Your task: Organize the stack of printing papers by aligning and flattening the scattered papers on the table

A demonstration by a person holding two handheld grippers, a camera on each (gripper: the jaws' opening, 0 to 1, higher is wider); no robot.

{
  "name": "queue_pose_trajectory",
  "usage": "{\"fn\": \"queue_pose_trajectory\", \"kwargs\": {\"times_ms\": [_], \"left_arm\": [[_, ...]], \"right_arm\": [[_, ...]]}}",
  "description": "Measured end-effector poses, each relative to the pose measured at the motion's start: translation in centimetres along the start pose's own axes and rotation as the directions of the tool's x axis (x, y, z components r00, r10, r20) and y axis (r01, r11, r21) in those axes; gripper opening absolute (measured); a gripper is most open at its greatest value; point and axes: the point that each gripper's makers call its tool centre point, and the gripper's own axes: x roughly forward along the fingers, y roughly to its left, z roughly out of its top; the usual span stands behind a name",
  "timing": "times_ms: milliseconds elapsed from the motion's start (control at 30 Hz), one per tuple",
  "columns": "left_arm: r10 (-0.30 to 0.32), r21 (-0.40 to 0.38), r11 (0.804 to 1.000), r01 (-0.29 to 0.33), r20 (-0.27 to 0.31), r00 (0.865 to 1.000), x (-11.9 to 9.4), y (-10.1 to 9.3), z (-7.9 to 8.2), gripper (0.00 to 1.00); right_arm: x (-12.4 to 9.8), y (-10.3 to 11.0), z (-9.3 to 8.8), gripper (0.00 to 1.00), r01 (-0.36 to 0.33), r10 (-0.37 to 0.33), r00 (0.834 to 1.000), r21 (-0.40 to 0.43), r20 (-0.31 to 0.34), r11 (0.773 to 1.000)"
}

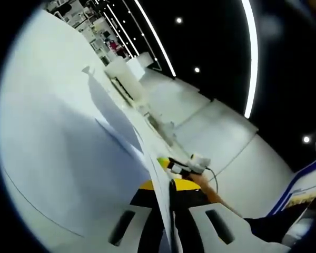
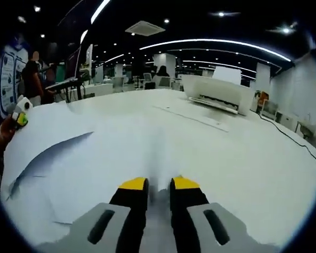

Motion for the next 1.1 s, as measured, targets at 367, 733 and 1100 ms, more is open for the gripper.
{"fn": "queue_pose_trajectory", "kwargs": {"times_ms": [367,733,1100], "left_arm": [[0.001,0.004,1.000,-0.001,0.000,1.000,0.0,0.1,0.0,0.07],[-0.003,-0.003,1.000,0.003,0.005,1.000,-0.1,0.1,0.2,0.07],[0.001,-0.001,1.000,-0.001,0.002,1.000,-0.1,0.0,-0.1,0.07]], "right_arm": [[-2.6,0.3,5.6,0.00,-0.028,0.019,0.973,0.036,0.229,0.999],[-5.5,0.5,8.4,0.00,0.030,-0.031,0.956,0.007,0.292,1.000],[-8.6,1.6,11.7,0.00,0.098,-0.049,0.947,-0.138,0.319,0.986]]}}
